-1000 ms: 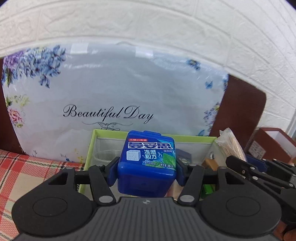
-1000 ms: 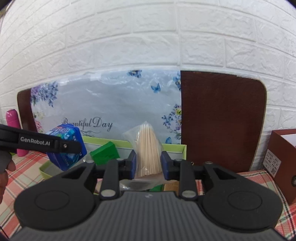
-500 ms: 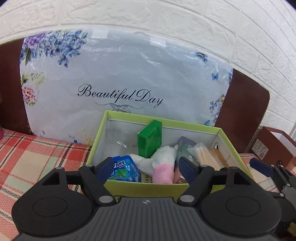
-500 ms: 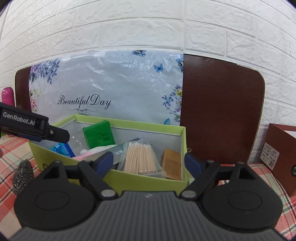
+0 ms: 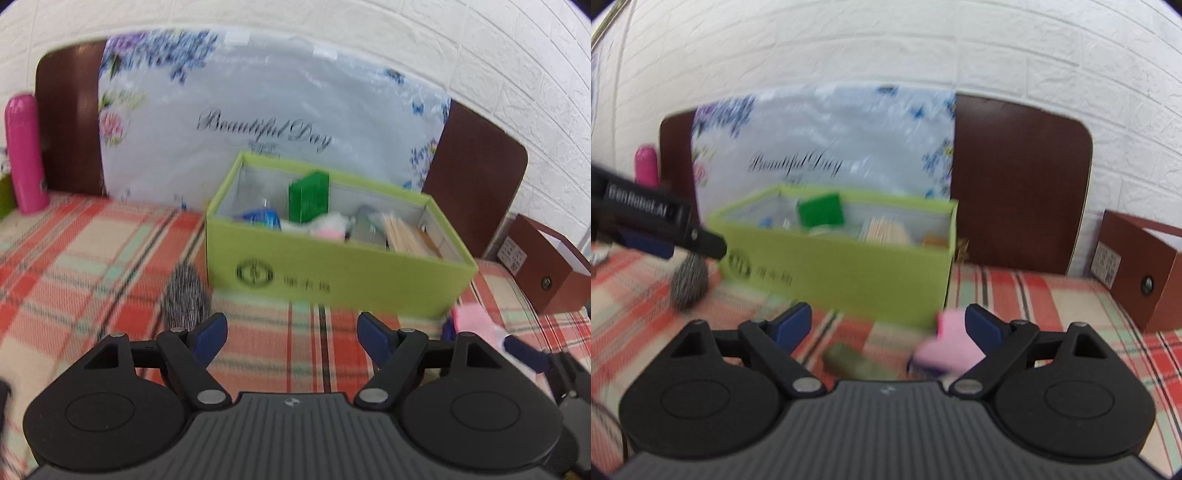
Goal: Organize objects
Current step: 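Grasp the olive-green small box with the left tool while the right tool grasps the white glove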
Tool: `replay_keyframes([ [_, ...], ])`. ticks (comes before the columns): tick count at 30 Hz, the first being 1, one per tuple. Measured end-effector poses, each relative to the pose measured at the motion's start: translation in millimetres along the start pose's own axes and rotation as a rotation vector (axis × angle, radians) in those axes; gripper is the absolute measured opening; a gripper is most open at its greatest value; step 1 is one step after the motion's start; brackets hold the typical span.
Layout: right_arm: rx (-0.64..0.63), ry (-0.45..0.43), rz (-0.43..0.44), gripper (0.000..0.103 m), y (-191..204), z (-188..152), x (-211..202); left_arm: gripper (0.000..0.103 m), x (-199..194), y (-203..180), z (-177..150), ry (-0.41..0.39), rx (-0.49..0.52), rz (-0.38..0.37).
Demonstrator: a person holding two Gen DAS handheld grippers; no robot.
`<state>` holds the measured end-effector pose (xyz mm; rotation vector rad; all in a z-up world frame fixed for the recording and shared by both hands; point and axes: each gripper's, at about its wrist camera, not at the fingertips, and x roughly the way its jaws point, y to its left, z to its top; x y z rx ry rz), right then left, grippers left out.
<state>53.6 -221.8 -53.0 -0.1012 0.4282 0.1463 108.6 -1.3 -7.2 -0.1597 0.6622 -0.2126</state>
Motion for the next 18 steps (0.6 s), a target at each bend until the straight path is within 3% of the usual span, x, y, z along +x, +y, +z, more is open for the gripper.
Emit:
replay_keyframes([
  [4, 0.011, 0.086, 0.045, 0.075, 8, -25, -4, 0.08, -2, 1, -24, 0.061, -0.006, -0.014],
  [7, -0.004, 0.1, 0.054, 0.069, 11, -27, 1, 0.08, -7, 1, -35, 0.08, 0.006, -0.023],
  [13, -0.058, 0.102, 0.055, 0.065, 11, -15, 31, 0.08, -19, 2, -39, 0.071, 0.0, -0.035],
  [16, -0.05, 0.157, 0.053, 0.061, 12, -15, 46, 0.08, -22, -1, -37, 0.063, 0.012, -0.044],
  [18, -0.044, 0.163, 0.127, 0.053, 15, -17, 37, 0.08, -20, -3, -37, 0.062, 0.021, -0.05],
])
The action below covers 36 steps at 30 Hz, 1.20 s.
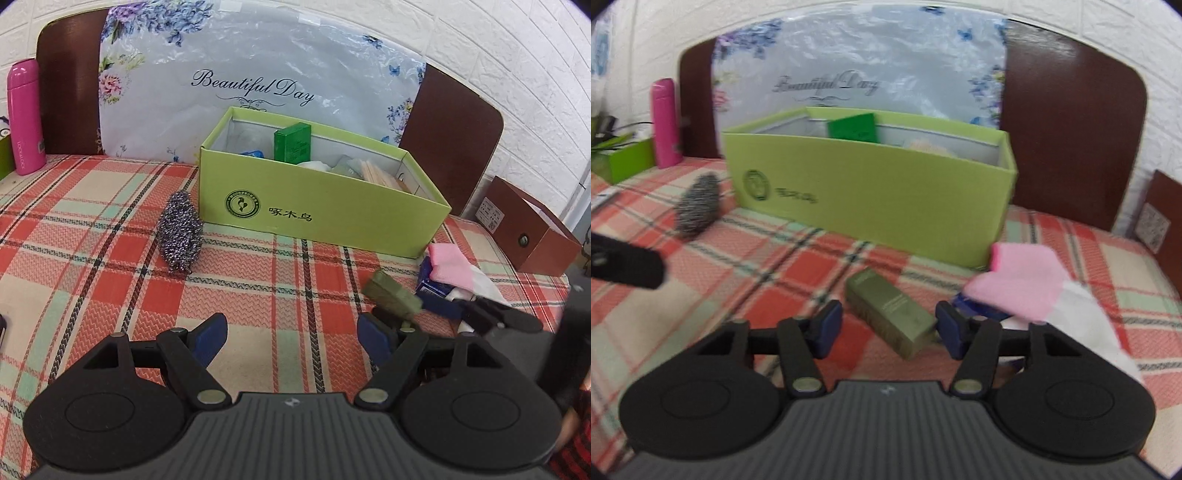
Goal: Organize objects
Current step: 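Grasp the olive-green small box with the left tool while the right tool grasps the white glove, then carry the olive box and glove into the lime-green box and release both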
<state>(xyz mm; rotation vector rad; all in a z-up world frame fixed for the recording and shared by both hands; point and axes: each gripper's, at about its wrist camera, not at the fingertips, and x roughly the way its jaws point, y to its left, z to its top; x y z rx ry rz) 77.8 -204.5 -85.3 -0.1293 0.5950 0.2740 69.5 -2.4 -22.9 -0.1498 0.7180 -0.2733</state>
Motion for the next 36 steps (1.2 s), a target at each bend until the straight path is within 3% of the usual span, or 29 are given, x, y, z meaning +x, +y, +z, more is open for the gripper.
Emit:
replay_keyframes([
  [2, -0.037, -0.028, 0.074, 0.052, 7, -6, -14, 0.08, 6, -3, 0, 0.015, -0.001, -0.005],
  [3, -0.059, -0.044, 0.061, 0.052, 9, -9, -21, 0.08, 10, -5, 0, 0.025, -0.003, -0.009],
  [14, 0.058, -0.151, -0.256, 0.054, -50, -21, -63, 0.08, 66, -63, 19, 0.057, 0.052, -0.104],
  [20, 0.174, -0.11, -0.304, 0.055, -79, -28, -53, 0.078, 104, -73, 20, 0.121, 0.067, -0.069],
  [23, 0.211, -0.099, -0.313, 0.055, -84, -28, -46, 0.054, 100, -70, 13, 0.087, 0.126, -0.079],
  [24, 0.22, -0.098, -0.307, 0.054, -86, -29, -45, 0.034, 98, -67, 12, 0.096, 0.136, -0.092],
  [25, 0.225, -0.089, -0.295, 0.051, -87, -29, -43, 0.024, 95, -63, 11, 0.106, 0.135, -0.092],
  [27, 0.236, -0.071, -0.25, 0.019, -89, -29, -40, 0.024, 88, -54, 9, 0.125, 0.122, -0.114],
  [30, 0.244, -0.069, -0.171, 0.013, -80, -26, -52, 0.024, 70, -44, 0, 0.143, 0.117, -0.12],
  [36, 0.238, -0.079, 0.011, 0.012, -41, -27, -74, 0.024, 34, -29, -19, 0.152, 0.153, -0.052],
])
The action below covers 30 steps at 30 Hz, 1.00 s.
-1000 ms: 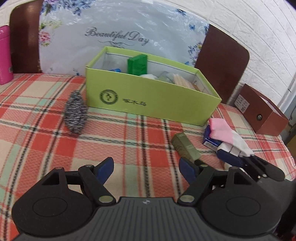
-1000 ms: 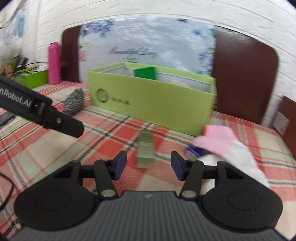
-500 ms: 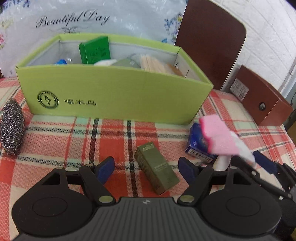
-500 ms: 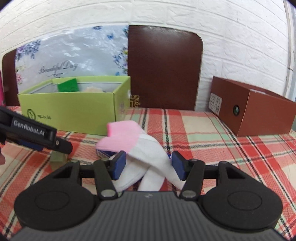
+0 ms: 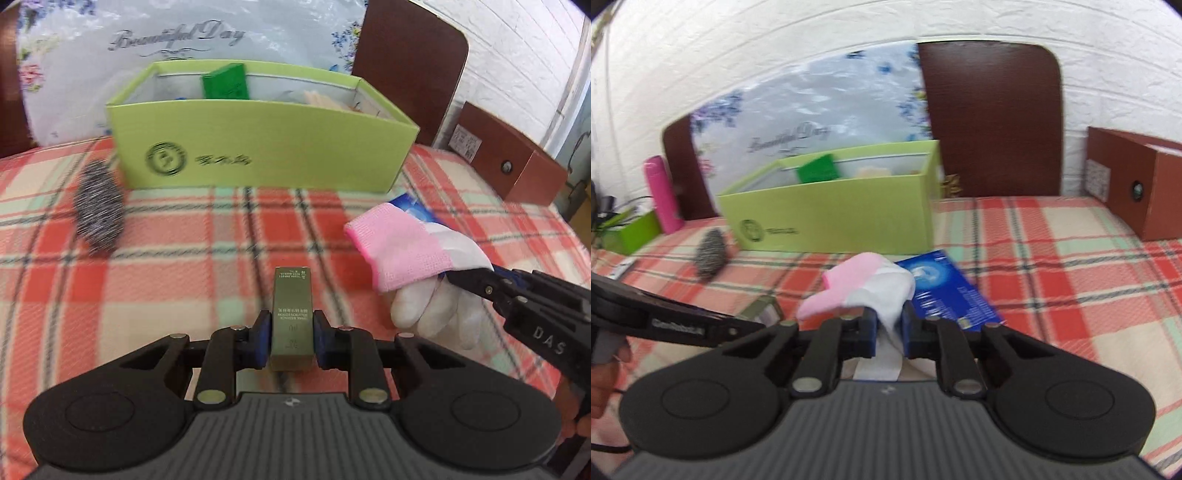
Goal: Organize objects
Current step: 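Carry the olive box and glove into the lime-green box and release both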
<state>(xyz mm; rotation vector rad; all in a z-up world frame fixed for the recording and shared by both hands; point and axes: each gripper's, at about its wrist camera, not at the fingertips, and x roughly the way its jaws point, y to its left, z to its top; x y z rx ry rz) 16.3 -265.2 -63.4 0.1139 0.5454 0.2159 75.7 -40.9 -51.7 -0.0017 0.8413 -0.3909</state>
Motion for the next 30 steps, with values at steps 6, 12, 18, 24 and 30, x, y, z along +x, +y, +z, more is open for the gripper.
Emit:
replay_keyframes([
  [6, -0.027, 0.076, 0.003, 0.023, 17, -15, 2, 0.024, -9, 10, -10, -0.004, -0.023, 0.03],
  [12, 0.003, 0.097, -0.017, 0.044, 10, -22, -8, 0.035, -6, 4, -10, -0.012, -0.011, 0.032],
  [18, 0.027, 0.114, -0.022, 0.045, 9, -22, -3, 0.035, -8, 7, -12, -0.012, -0.013, 0.026],
  [24, 0.028, 0.133, 0.009, 0.011, 11, -19, 11, 0.025, -10, 10, -12, -0.007, -0.012, 0.012],
  [30, 0.115, 0.086, 0.108, 0.01, 12, -8, -3, 0.023, -20, 13, -11, -0.024, -0.036, -0.041],
])
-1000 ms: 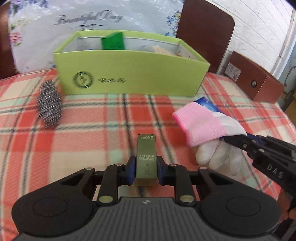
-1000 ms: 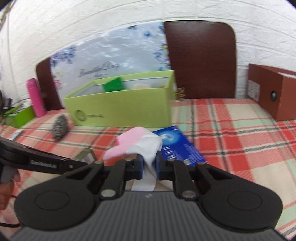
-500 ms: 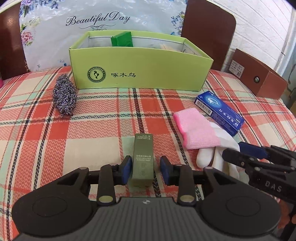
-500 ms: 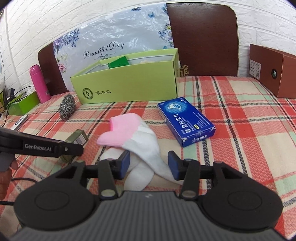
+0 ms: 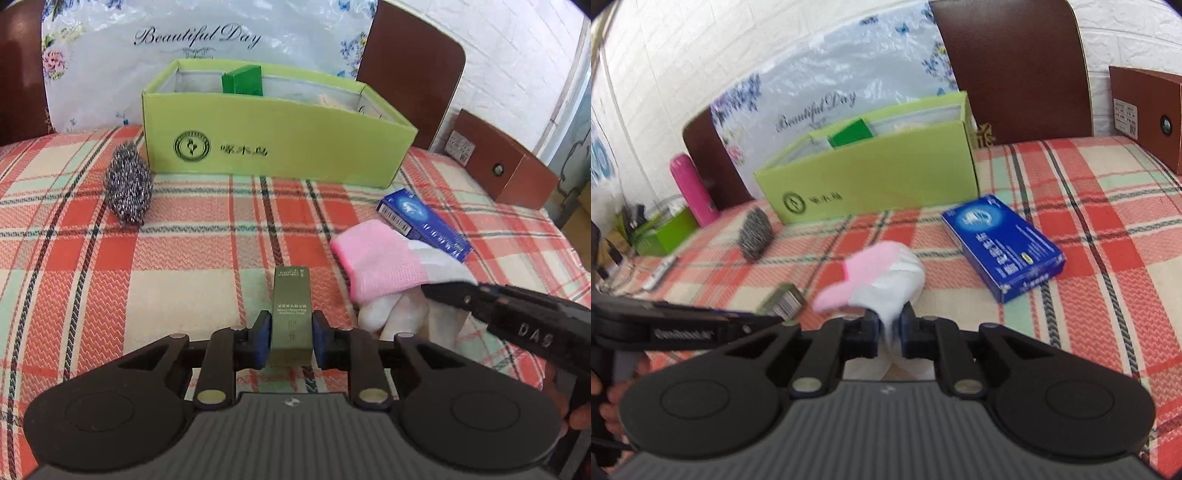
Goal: Organize objects
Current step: 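Carry the olive box and glove into the lime-green box and release both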
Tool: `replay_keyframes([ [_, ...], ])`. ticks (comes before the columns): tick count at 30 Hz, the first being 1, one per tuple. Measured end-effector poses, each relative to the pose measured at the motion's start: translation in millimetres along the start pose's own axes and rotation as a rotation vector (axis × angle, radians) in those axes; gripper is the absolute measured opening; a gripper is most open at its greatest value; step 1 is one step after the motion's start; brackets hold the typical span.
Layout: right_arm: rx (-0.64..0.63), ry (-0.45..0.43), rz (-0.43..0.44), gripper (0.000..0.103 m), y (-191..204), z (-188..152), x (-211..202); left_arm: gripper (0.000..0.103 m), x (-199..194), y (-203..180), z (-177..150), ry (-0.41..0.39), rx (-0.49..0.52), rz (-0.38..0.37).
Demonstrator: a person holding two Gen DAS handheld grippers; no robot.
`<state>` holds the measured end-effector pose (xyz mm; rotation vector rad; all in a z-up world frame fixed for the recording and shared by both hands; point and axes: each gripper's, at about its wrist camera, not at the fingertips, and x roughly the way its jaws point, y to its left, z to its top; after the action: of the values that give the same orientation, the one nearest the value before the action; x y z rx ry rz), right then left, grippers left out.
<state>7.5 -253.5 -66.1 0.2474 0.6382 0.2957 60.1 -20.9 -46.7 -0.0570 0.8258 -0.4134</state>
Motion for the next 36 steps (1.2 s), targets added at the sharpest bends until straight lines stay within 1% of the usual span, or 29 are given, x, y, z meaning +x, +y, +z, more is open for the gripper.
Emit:
replay_keyframes([
  [5, -0.019, -0.09, 0.01, 0.01, 10, 18, -18, 0.023, -20, -2, 15, -0.066, 0.008, -0.036],
  [9, -0.033, -0.166, 0.009, 0.01, 14, 41, -29, 0.023, -35, -2, 37, -0.141, 0.024, -0.048],
  [17, -0.053, -0.312, 0.001, 0.01, 14, 90, -27, 0.023, -49, -3, 95, -0.282, 0.061, -0.03],
  [20, -0.086, -0.353, -0.033, 0.01, 14, 107, -14, 0.023, -42, 0, 117, -0.31, 0.064, -0.009],
  [22, -0.092, -0.357, -0.049, 0.01, 12, 120, 2, 0.023, -33, 2, 133, -0.319, 0.059, 0.005],
  [25, -0.062, -0.341, -0.051, 0.01, 8, 139, 29, 0.023, -18, 8, 154, -0.323, 0.051, 0.025],
  [28, -0.073, -0.361, -0.029, 0.01, 9, 152, 48, 0.023, -3, 14, 168, -0.319, 0.034, 0.031],
  [31, -0.06, -0.377, 0.024, 0.01, 11, 163, 64, 0.023, 11, 20, 179, -0.322, 0.022, 0.032],
  [32, -0.062, -0.377, 0.022, 0.01, 12, 166, 70, 0.023, 16, 22, 182, -0.322, 0.019, 0.037],
  [34, -0.061, -0.36, 0.006, 0.012, 13, 171, 89, 0.023, 30, 26, 185, -0.318, 0.009, 0.053],
  [36, -0.06, -0.31, -0.025, 0.015, 11, 172, 115, 0.024, 45, 30, 182, -0.317, 0.008, 0.071],
])
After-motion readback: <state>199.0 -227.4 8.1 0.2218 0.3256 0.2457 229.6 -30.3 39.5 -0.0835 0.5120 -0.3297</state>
